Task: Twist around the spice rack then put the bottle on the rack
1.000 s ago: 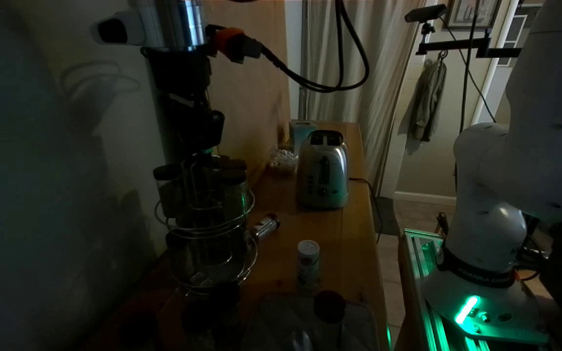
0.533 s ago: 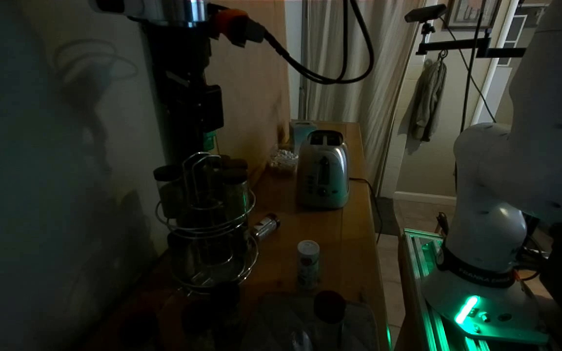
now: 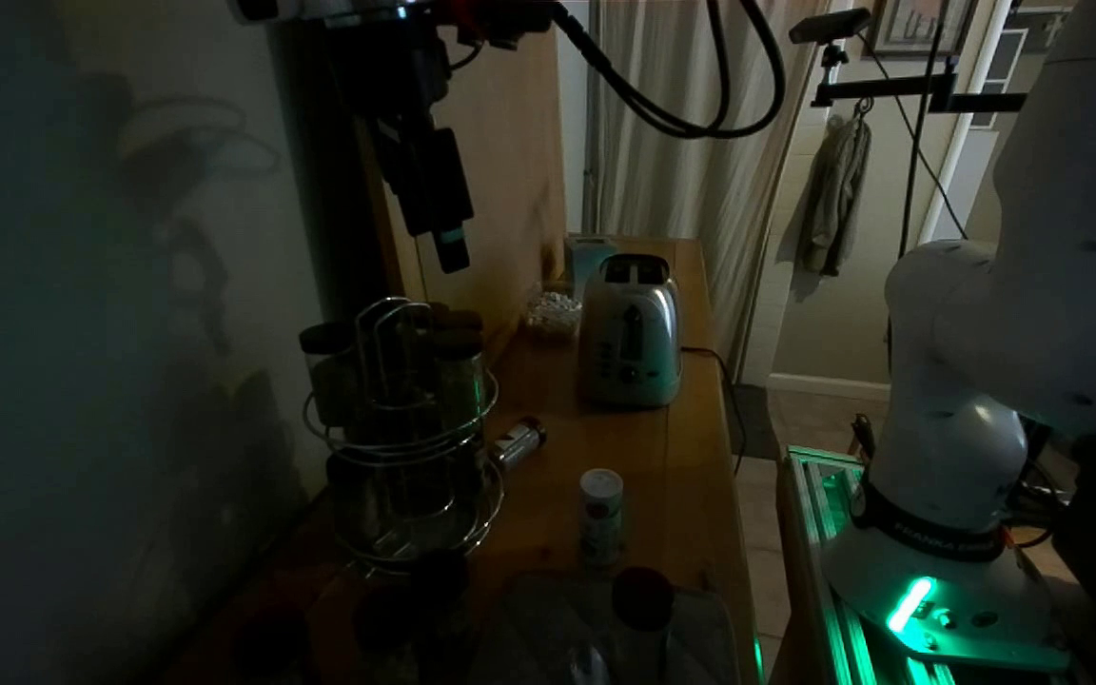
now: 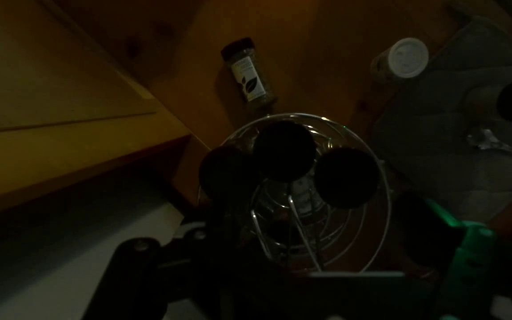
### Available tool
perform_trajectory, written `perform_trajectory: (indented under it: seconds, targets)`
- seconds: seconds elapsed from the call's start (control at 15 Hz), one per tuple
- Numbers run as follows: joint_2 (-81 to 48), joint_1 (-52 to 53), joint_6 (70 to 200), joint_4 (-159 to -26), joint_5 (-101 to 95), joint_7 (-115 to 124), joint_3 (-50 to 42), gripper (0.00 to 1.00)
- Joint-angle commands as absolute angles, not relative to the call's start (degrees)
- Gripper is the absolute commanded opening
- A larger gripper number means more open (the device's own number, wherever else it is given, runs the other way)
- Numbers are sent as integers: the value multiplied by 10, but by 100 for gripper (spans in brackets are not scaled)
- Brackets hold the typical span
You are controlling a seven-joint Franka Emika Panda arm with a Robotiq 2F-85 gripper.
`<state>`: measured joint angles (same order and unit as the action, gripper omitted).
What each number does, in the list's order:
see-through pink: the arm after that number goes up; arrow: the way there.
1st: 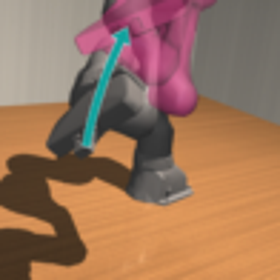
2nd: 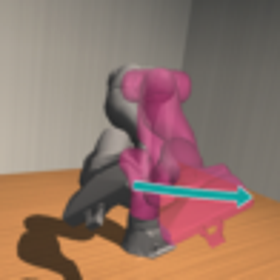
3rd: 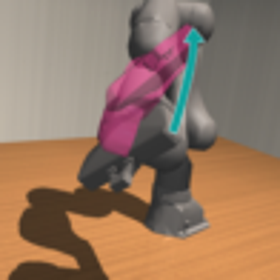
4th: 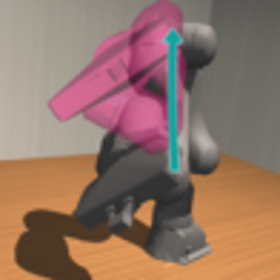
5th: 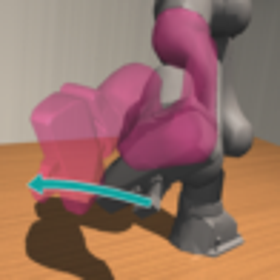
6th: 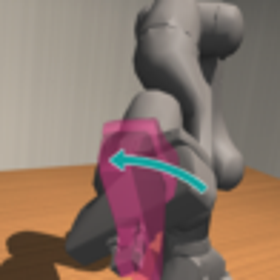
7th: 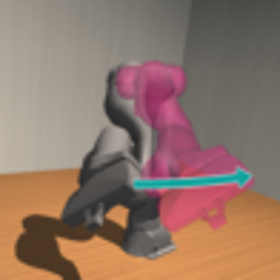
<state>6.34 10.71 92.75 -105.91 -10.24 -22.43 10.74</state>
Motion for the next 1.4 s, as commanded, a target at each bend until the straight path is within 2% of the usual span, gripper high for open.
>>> perform_trajectory:
  seconds: [0.0,0.13,0.2,0.67,1.33]
  targets:
    - [63,109,926,-1056,-101,-222,106,100]
    - [63,109,926,-1055,-100,-220,106,100]
    - [45,104,886,-1036,-93,-175,105,100]
    - [12,99,885,-1015,-43,25,102,100]
    - [5,92,995,-1013,18,277,96,100]
